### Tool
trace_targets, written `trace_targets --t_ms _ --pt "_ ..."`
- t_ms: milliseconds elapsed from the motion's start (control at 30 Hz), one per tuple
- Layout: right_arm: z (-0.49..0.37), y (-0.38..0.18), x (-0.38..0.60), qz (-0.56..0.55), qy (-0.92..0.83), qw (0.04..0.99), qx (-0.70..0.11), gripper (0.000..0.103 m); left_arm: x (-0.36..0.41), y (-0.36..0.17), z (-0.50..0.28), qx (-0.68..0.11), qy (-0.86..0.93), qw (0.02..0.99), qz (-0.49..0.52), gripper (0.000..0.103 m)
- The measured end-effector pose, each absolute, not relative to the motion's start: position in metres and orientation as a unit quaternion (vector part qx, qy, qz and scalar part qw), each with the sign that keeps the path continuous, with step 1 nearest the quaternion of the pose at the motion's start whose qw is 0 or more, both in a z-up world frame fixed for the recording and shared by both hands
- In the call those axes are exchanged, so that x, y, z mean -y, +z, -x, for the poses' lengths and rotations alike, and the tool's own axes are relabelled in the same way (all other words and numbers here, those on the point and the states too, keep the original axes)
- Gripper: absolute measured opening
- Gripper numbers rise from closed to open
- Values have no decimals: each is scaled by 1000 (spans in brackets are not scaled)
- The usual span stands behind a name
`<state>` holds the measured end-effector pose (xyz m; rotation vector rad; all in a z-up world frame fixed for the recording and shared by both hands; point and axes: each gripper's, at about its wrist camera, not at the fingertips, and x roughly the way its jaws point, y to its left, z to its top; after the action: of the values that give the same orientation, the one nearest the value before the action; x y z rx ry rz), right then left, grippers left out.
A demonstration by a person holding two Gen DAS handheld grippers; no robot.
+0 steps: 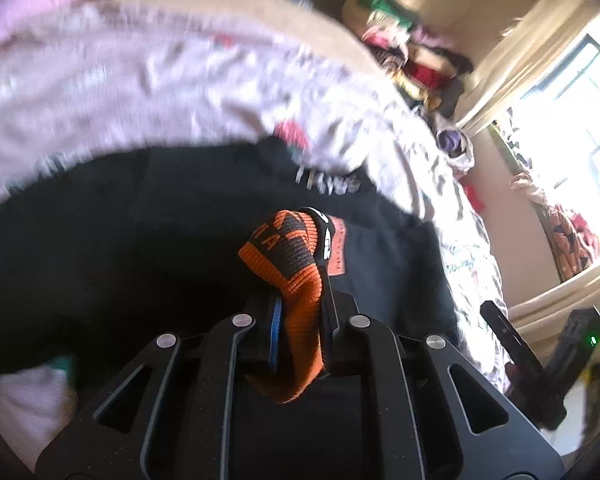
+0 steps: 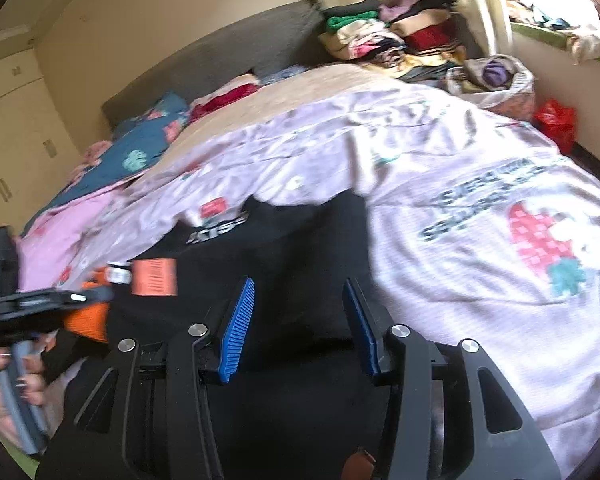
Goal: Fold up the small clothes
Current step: 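Move the left gripper to the other sleeve's orange cuff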
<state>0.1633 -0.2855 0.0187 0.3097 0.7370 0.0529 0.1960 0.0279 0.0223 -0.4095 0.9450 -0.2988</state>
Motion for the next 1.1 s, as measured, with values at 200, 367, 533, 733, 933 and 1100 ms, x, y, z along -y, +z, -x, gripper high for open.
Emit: trace_targets --t_ms 200,367,533,733,933,1100 --pt "-171 15 288 -136 9 919 -369 46 -34 18 -189 -462 -119 864 158 8" --pt "-190 7 261 -88 22 913 -398 46 -40 1 -192 -482 -72 863 136 12" --pt "-202 -5 235 -45 36 906 -419 46 -41 10 -184 -465 -39 879 102 22" --pt "-210 -32 224 -28 34 885 -463 49 -36 -26 -187 -512 -28 855 81 31" --pt "-208 -43 225 -21 28 877 -478 54 -45 -41 -180 -511 -26 853 98 35" --pt "-193 -27 218 -31 45 891 -450 69 -50 -24 -168 -496 -29 862 102 48"
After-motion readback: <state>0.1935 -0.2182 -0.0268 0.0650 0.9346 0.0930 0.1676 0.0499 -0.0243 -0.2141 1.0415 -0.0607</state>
